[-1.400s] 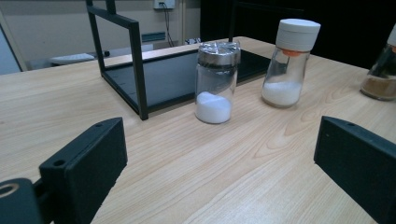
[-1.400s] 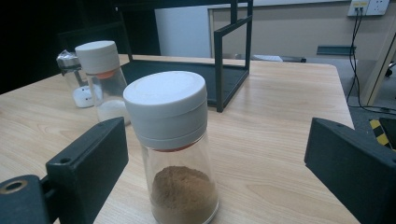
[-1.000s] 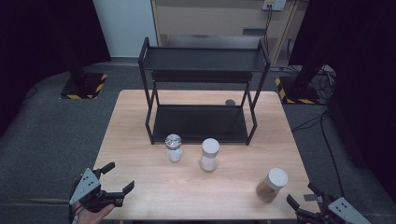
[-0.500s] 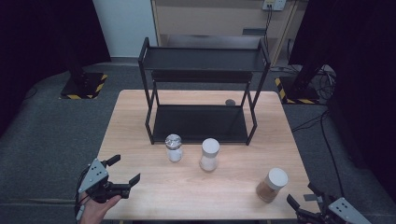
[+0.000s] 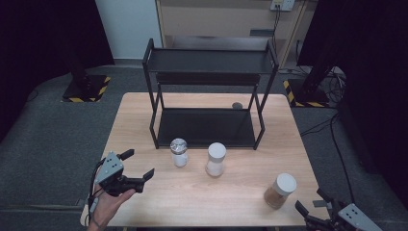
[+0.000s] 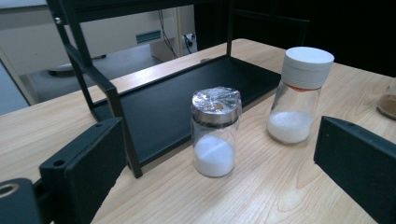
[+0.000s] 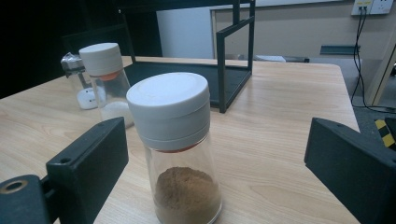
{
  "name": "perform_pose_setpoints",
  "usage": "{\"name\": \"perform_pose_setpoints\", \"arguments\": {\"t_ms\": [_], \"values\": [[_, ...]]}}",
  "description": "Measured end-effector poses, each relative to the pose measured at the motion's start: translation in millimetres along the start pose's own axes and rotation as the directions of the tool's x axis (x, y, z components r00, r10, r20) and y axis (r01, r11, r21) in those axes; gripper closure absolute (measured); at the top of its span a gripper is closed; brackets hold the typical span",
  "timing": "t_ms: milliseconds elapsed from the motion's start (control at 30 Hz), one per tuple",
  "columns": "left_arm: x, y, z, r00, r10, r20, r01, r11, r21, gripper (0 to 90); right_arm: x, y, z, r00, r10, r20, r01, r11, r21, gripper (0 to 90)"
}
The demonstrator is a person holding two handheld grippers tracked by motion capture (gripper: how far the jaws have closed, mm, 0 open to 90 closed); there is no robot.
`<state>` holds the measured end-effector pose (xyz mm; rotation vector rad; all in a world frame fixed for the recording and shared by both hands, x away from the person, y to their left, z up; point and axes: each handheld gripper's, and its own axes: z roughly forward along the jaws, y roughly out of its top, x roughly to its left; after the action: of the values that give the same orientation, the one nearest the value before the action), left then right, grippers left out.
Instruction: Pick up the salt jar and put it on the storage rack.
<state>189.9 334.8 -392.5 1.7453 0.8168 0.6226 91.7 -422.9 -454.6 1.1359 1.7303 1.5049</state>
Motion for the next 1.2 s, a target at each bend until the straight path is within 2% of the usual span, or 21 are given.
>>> {"name": "perform_pose_setpoints", "arguments": {"t_ms": [200, 300, 433, 767, 1200], "values": [[0.1, 6.0, 16.7, 0.9999, 0.01, 0.01, -0.011, 0.9998, 0.015, 1.6, -0.4, -0.2, -0.2, 1.0, 0.001, -0.001, -0.001, 1.0, -0.001, 6.7], [1.6, 5.9, 24.9, 0.9999, -0.003, 0.013, 0.003, 0.9998, 0.019, 1.8, -0.3, -0.2, -0.2, 1.0, 0.001, 0.0, -0.001, 1.0, -0.001, 6.7], [4.3, 6.5, 36.6, 0.9998, -0.002, 0.02, 0.001, 0.9992, 0.04, 2.0, -0.3, -0.2, 0.0, 1.0, 0.001, -0.001, -0.001, 1.0, 0.0, 6.7], [8.3, -0.3, 63.0, 0.9988, -0.035, 0.032, 0.034, 0.9984, 0.046, 2.3, -0.7, -0.3, 0.2, 1.0, 0.001, -0.001, -0.001, 1.0, 0.001, 6.8], [10.0, -1.9, 94.1, 0.998, -0.044, 0.046, 0.041, 0.9968, 0.069, 2.8, -0.9, -0.4, 0.6, 1.0, -0.001, -0.004, 0.001, 1.0, 0.001, 6.9]]}}
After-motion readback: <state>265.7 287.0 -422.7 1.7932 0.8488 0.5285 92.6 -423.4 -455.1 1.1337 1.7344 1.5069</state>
